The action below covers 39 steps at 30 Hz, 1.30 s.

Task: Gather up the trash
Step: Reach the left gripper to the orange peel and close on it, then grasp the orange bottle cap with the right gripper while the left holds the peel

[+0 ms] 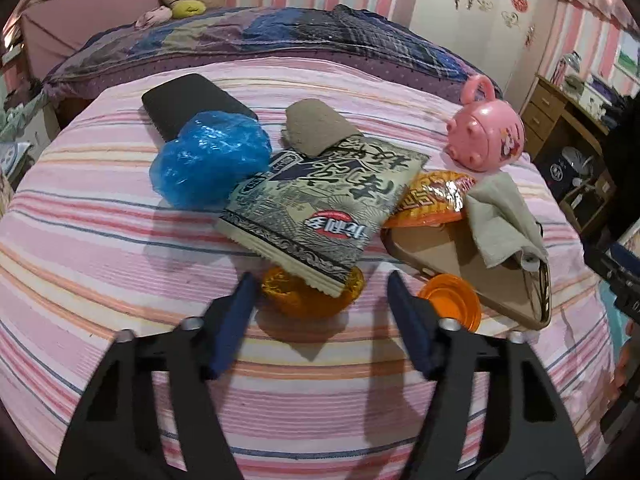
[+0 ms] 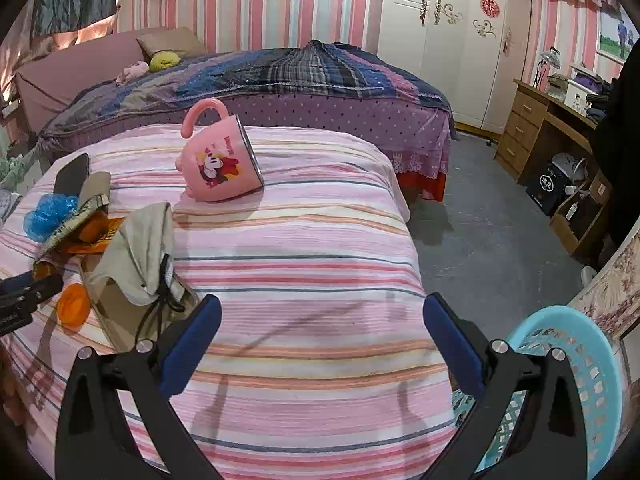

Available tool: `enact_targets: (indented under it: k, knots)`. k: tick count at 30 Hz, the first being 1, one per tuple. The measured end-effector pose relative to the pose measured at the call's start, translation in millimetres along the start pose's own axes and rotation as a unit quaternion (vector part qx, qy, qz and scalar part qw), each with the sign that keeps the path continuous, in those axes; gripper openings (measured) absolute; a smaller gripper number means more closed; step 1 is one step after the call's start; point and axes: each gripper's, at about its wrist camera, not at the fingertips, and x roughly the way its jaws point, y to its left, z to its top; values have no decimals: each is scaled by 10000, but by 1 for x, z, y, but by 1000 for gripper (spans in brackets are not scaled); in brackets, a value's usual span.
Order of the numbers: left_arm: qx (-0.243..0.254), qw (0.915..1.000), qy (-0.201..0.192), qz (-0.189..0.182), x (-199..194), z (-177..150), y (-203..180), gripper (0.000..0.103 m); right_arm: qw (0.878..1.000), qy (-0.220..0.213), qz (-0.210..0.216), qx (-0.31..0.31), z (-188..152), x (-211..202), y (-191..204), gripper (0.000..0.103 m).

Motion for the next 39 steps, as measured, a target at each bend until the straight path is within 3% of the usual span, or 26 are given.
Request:
enact_targets:
  k: [3,6,16,23,28,33,36,39]
  knots:
    - [85,10000,4,1,-3,-2,-1,41,9999,-39,123,114,-2,-1,3,98]
    - [82,9999,7,-75,-9,-7,2,36,9997,-170,193,22,-3,-8,16,98]
    - [-39,9996,-258,105,-48,-36,42,34,9951,-404,651,-631,-15,-26,77,98]
    - [-41,9979,-409,495,-62,-46,71,33,9878,-91,1235,-942,-31,-26,132,97]
    - [25,9964,-524,665,-71,-47,85,33,9847,133,1403,-1025,-36,-18,154,75]
    - [-197,9961,-514,691,-72,-45,105,33,9822,245,1488,-1119,-39,-13,173,66]
    - [-272,9957,-506,722,-72,-44,112,33,9816,372,1562,-1030,-39,-9,174,49]
    - [-301,9956,-509,720,-72,-43,114,33,9816,416,1600,-951,-39,-7,176,49]
